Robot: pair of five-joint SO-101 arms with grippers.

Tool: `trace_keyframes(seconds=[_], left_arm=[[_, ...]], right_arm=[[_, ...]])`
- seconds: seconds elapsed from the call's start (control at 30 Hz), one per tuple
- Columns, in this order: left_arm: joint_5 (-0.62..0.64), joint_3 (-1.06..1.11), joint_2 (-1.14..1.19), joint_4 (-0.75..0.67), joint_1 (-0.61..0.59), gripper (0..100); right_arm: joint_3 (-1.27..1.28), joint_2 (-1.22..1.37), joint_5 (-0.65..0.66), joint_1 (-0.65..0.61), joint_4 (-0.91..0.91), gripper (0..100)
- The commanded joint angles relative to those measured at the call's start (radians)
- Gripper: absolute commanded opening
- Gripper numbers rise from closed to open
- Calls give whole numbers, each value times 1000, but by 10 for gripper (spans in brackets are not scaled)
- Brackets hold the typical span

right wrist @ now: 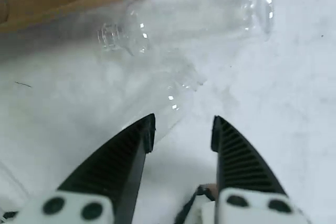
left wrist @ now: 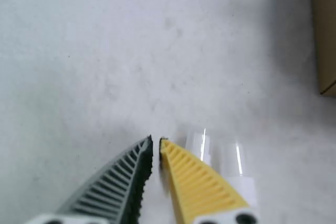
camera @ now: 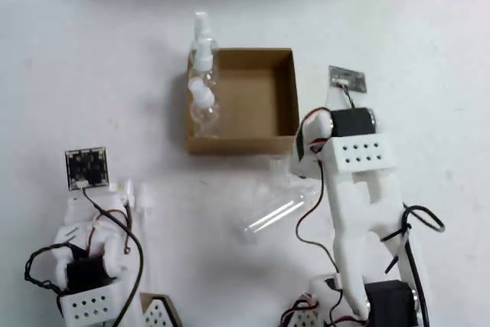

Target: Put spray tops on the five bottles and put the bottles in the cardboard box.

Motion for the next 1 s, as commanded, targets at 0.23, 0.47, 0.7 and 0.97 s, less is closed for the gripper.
trace_keyframes(seconds=[0.23, 0.47, 0.7, 0.97], left_arm=[[-12, -5, -24, 6, -7, 24], [-12, -5, -24, 6, -7, 25], [-12, -5, -24, 8, -7, 24], [-12, -5, -24, 8, -7, 24]], right_arm=[[58, -35, -91, -200, -42, 279], [216, -35, -91, -229, -171, 279], [258, -33, -89, -208, -203, 278], [388, -33, 25, -203, -306, 279]])
